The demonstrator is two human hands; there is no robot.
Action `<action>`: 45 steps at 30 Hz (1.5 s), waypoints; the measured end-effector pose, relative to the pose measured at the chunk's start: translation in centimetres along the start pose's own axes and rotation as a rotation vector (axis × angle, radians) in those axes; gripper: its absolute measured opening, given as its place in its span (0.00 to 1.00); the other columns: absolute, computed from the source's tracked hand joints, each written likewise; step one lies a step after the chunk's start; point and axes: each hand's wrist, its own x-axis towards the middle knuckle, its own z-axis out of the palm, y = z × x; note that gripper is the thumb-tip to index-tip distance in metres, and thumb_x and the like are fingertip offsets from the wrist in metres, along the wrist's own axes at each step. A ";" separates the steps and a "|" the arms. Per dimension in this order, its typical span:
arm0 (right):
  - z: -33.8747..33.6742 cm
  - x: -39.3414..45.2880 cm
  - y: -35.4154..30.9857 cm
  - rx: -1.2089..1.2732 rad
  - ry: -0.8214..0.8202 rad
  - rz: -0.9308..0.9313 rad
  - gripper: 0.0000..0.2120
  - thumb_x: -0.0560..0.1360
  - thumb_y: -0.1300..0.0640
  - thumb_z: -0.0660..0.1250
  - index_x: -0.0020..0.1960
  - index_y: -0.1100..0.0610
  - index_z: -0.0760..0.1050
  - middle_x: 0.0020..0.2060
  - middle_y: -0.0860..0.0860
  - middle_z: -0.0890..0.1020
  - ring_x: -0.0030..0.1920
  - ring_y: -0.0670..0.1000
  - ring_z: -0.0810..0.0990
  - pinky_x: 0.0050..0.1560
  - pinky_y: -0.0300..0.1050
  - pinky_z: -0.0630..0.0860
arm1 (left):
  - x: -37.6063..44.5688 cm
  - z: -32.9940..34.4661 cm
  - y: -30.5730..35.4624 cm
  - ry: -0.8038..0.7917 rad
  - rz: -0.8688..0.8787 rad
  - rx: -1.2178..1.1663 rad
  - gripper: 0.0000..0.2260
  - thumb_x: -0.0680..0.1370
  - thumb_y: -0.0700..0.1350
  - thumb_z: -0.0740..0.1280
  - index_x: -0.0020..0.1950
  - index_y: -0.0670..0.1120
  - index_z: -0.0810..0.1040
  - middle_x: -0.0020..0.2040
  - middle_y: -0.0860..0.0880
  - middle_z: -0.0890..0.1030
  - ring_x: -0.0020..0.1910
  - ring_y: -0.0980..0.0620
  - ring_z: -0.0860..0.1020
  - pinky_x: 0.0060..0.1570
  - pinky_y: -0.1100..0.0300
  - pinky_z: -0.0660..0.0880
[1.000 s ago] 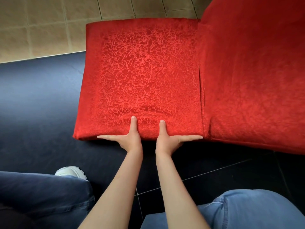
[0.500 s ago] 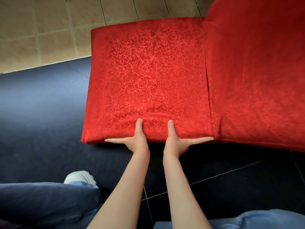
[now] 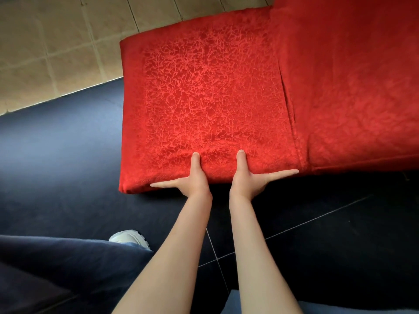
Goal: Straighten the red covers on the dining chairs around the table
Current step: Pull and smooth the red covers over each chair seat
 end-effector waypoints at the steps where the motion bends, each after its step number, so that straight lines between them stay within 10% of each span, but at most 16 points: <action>1: 0.1 -0.3 -0.3 -0.002 0.007 0.002 0.64 0.64 0.54 0.80 0.76 0.41 0.30 0.62 0.47 0.67 0.55 0.45 0.77 0.57 0.39 0.73 | -0.3 -0.1 0.5 0.006 -0.009 0.005 0.62 0.65 0.53 0.79 0.72 0.61 0.26 0.62 0.46 0.72 0.52 0.50 0.74 0.63 0.44 0.73; 7: 0.8 -3.1 -4.0 -0.046 0.004 0.077 0.62 0.65 0.52 0.79 0.74 0.36 0.31 0.50 0.44 0.69 0.43 0.37 0.75 0.49 0.38 0.73 | -1.6 -0.8 4.5 0.034 -0.052 0.031 0.62 0.65 0.52 0.79 0.72 0.61 0.26 0.54 0.48 0.72 0.52 0.47 0.77 0.61 0.43 0.74; 21: 4.3 -13.0 -14.9 -0.218 0.097 0.361 0.62 0.67 0.48 0.78 0.67 0.29 0.24 0.57 0.61 0.67 0.50 0.65 0.78 0.52 0.58 0.78 | -5.1 -3.8 17.4 0.105 -0.143 0.238 0.64 0.63 0.53 0.80 0.72 0.61 0.26 0.66 0.42 0.71 0.57 0.40 0.74 0.61 0.35 0.70; 36: 3.2 -21.7 -18.5 -0.359 0.139 0.449 0.60 0.69 0.47 0.76 0.71 0.34 0.25 0.61 0.64 0.65 0.43 0.59 0.75 0.46 0.50 0.72 | -7.4 -11.0 23.2 0.236 -0.192 0.465 0.65 0.61 0.56 0.80 0.73 0.58 0.26 0.65 0.37 0.73 0.61 0.35 0.73 0.64 0.37 0.68; 45: 1.3 -28.1 -18.5 -0.486 0.177 0.485 0.61 0.68 0.46 0.76 0.71 0.34 0.25 0.61 0.66 0.66 0.51 0.69 0.78 0.55 0.59 0.74 | -7.6 -17.6 24.4 0.263 -0.230 0.475 0.65 0.62 0.55 0.80 0.73 0.58 0.27 0.55 0.40 0.75 0.38 0.47 0.68 0.52 0.47 0.72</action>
